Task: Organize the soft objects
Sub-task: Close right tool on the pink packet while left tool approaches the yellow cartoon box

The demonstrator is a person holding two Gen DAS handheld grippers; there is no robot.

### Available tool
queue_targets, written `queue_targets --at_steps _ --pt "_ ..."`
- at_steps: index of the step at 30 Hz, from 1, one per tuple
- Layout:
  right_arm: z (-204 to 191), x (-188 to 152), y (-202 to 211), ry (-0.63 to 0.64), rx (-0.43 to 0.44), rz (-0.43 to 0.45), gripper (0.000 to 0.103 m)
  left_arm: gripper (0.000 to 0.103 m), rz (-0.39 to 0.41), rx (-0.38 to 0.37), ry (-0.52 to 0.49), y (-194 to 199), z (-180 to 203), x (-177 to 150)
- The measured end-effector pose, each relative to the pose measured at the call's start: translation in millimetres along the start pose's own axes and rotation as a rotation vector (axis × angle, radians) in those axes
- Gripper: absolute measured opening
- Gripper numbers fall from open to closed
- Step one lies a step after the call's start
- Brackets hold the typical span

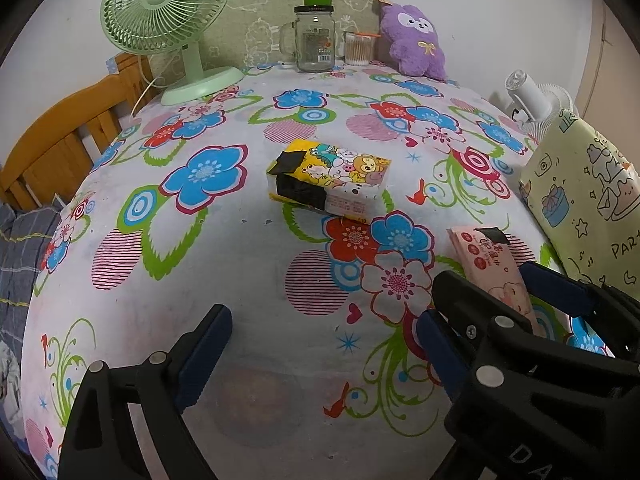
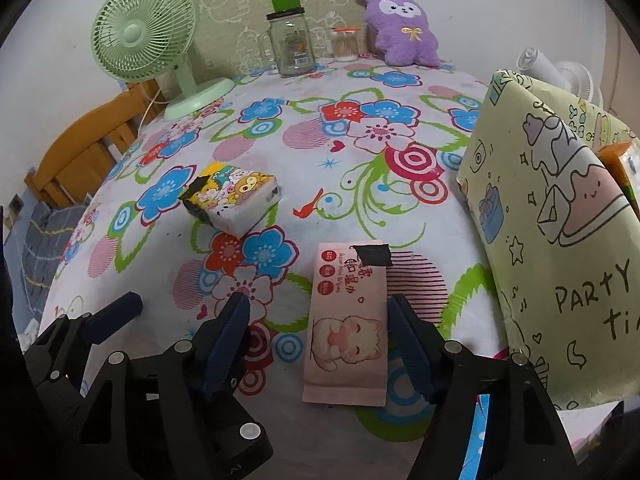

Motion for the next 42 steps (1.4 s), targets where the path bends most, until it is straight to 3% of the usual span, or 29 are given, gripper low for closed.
queue_targets --at_steps 7,11,16,29,42 --pt "1.6 3.0 -0.8 -0.002 0.002 -0.002 0.072 0.095 -0.003 0.061 0.027 0.7 -17.8 2.5" --pt "1.5 5.6 -5.0 0.011 -0.010 -0.011 0.057 0.096 -0.008 0.068 0.026 -1.1 -19.8 3.9" --pt "2.7 7.8 -10.3 0.017 -0.027 -0.018 0.045 0.096 -0.013 0.064 0.017 -2.4 -17.9 5.9" --pt "10.1 31.7 -18.5 -0.034 -0.035 -0.034 0.043 0.095 -0.013 0.032 -0.009 -12.1 -14.4 34.9" --pt "14.5 58.4 -18.4 -0.039 -0.049 0.001 0.043 0.095 0.014 -0.004 -0.126 -26.1 -1.0 69.6"
Point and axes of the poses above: each gripper's, at about its wrist camera, not at the fingertips, and y roughly against the way its jaws point, z to its right, x to its top, the point moved 7 cm from there along -y, roughly the way its jaws point, and after that the axes turned 1 degree about -y, right-handed, at the moved point
